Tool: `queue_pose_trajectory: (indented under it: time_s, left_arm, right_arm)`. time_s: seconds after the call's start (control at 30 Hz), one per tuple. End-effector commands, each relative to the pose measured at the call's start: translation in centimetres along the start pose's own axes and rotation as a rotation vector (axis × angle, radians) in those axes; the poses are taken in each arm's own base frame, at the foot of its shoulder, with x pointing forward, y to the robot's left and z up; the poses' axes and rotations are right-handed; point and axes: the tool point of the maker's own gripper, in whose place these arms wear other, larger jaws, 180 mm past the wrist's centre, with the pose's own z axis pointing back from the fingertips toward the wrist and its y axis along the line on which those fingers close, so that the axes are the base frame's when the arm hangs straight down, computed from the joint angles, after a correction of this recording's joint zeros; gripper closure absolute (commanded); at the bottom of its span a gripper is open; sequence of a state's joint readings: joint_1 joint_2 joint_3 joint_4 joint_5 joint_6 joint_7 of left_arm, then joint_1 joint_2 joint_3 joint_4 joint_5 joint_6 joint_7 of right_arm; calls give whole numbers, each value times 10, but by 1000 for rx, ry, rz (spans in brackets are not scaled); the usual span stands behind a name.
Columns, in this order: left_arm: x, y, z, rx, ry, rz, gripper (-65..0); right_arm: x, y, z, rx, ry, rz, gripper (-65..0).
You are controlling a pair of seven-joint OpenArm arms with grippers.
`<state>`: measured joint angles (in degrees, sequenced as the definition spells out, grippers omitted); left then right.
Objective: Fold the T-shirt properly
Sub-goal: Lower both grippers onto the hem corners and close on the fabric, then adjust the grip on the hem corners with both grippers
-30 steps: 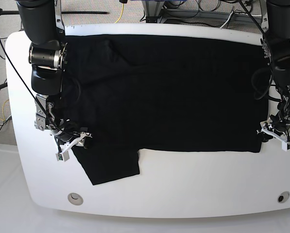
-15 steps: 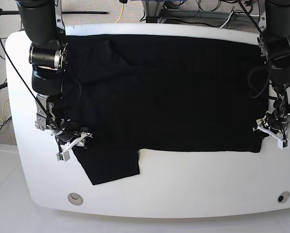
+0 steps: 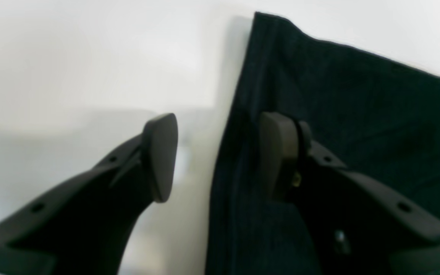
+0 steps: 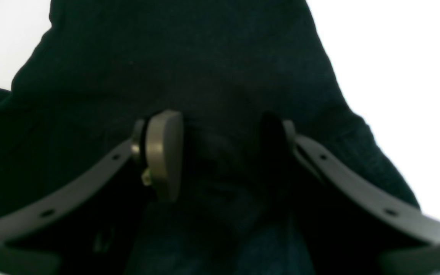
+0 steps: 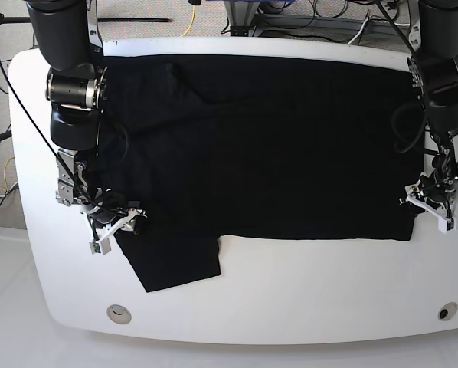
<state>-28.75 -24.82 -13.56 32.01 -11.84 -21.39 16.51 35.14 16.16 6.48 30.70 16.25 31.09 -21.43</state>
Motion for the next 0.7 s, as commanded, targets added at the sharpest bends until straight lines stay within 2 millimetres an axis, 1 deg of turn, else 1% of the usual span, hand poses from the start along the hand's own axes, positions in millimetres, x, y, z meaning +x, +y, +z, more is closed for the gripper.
queue_pose_trajectory:
  time_s: [0.0,0.43,0.57,0.67]
  left_arm:
    - [35,3,4,2,-84,-2,-308]
    - [28,4,8,16,-78,-27,-303]
    - [29,4,8,17,-83,-25,-301]
    - [33,-2,5,6,-86,-25,-306]
  right_arm:
    - [18,-2,3,-5,-25,19,-318]
    - [15,-1,2,0,-19,17,-314]
    - [14,-1,2,0,-16,15,-316]
    - [12,2,1,6,-11,15,-318]
